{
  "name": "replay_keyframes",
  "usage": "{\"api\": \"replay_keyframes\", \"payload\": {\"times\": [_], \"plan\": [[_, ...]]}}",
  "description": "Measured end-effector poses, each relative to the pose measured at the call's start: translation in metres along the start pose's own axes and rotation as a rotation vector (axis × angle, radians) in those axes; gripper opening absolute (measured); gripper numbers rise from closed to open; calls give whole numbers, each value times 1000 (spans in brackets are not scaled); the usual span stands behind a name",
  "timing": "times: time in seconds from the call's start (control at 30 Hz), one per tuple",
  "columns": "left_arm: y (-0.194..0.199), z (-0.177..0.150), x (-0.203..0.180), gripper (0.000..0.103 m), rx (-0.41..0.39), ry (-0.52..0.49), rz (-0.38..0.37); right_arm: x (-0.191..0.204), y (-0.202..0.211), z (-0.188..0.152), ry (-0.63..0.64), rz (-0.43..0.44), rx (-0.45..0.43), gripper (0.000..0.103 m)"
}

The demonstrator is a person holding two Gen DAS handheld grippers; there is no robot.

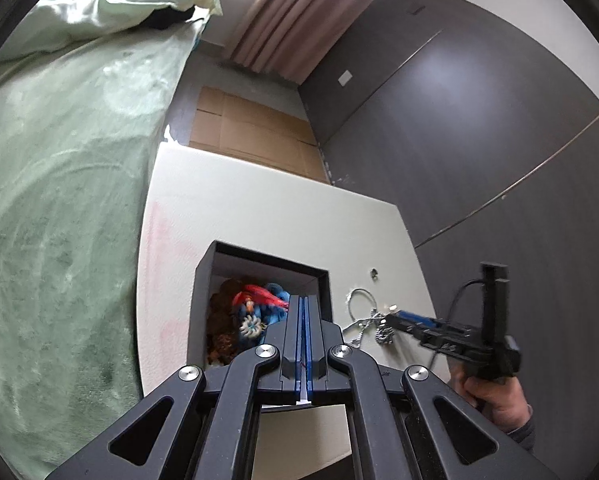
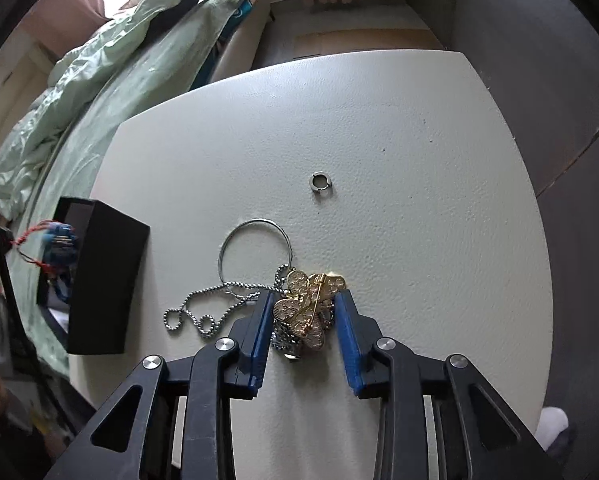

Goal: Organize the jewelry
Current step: 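Lower the blue keychain into the black box and open the left tool, then move the left tool to the silver chain and close on it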

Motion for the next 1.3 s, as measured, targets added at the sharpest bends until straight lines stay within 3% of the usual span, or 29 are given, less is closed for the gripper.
{"api": "replay_keyframes", "payload": {"times": [0.27,0.33,0.4,0.47,0.67,0.83,0.9,0.97,1.3], "plan": [[-1,-1,16,5,49,40,30,22,38,8,0,108,-77,32],[1,-3,17,18,50,41,26,35,46,10,16,139,-93,32],[7,-4,18,55,29,45,21,57,53,14,38,177,-110,32],[18,-2,19,68,-15,43,13,79,58,19,61,209,-126,32],[36,0,28,69,-43,54,30,136,57,25,104,327,-116,32],[43,-3,35,69,-47,63,33,161,58,22,116,420,-102,32],[45,-5,36,69,-47,60,37,171,57,21,124,449,-89,39],[46,-5,34,69,-48,54,35,173,57,20,128,435,-97,49],[34,-8,2,70,-33,-10,19,122,73,13,52,365,-140,54]]}}
Point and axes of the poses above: each gripper's, at about its wrist camera, not at the fingertips, and y roughly against the way its jaws point, x to its left, z to its top, the point moved 7 cm from there along -y, roughly the way its jaws point, and after that the axes turned 1 degree about -x, right-handed, at the moved point
